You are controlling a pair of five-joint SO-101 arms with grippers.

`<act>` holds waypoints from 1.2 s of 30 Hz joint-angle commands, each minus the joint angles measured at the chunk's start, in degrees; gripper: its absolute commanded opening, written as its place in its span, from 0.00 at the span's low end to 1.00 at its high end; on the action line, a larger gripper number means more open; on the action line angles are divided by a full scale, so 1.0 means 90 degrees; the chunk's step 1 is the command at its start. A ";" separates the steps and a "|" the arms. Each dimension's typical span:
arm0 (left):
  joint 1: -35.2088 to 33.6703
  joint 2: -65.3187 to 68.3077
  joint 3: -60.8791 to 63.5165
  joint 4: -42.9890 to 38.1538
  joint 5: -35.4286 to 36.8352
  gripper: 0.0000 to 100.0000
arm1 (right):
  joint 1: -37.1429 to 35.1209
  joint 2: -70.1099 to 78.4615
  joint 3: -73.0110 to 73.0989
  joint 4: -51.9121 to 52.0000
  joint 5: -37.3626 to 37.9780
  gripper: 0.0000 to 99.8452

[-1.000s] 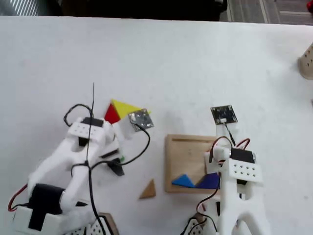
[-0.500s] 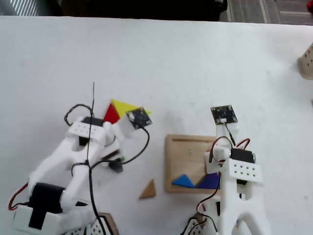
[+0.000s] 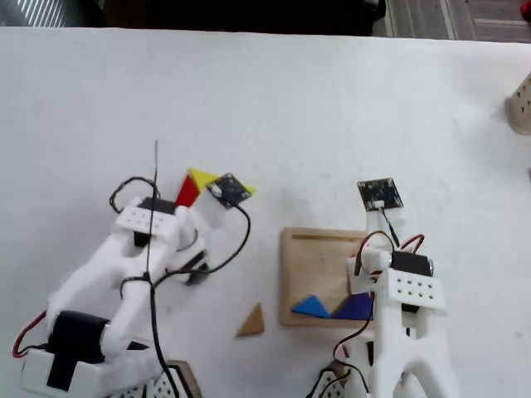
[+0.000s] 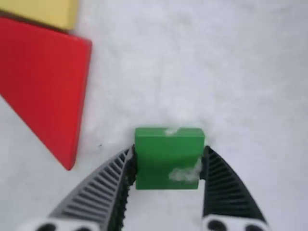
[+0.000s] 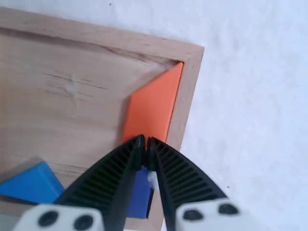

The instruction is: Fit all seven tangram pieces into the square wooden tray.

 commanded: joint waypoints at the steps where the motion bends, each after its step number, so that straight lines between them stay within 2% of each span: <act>1: -0.0044 -0.0044 -0.0244 0.0059 0.0127 0.10 | 0.0073 -0.0181 -0.0059 -0.0093 0.0078 0.02; 8: -0.0044 -0.0054 -0.0293 0.0078 0.0147 0.10 | 0.0073 -0.0181 -0.0059 -0.0093 0.0078 0.02; 12: -0.0044 -0.0054 -0.0645 0.0567 0.0166 0.10 | 0.0073 -0.0181 -0.0059 -0.0093 0.0078 0.02; 17: -0.0044 -0.0054 -0.1309 0.1133 0.0889 0.10 | 0.0073 -0.0181 -0.0059 -0.0093 0.0078 0.02; 21: -0.0044 -0.0054 -0.1563 0.1250 0.1074 0.10 | 0.0073 -0.0181 -0.0059 -0.0093 0.0078 0.02; 28: -0.0044 -0.0054 -0.1534 0.1201 0.0996 0.10 | 0.0073 -0.0181 -0.0059 -0.0093 0.0078 0.02; 30: -0.0034 -0.0054 -0.1534 0.1192 0.0586 0.11 | 0.0073 -0.0181 -0.0059 -0.0093 0.0078 0.02; 33: -0.0005 -0.0044 -0.1338 0.0938 -0.0186 0.20 | 0.0073 -0.0181 -0.0059 -0.0093 0.0078 0.02; 36: -0.0024 -0.0015 -0.0752 0.0283 -0.0488 0.32 | 0.0073 -0.0181 -0.0059 -0.0093 0.0078 0.02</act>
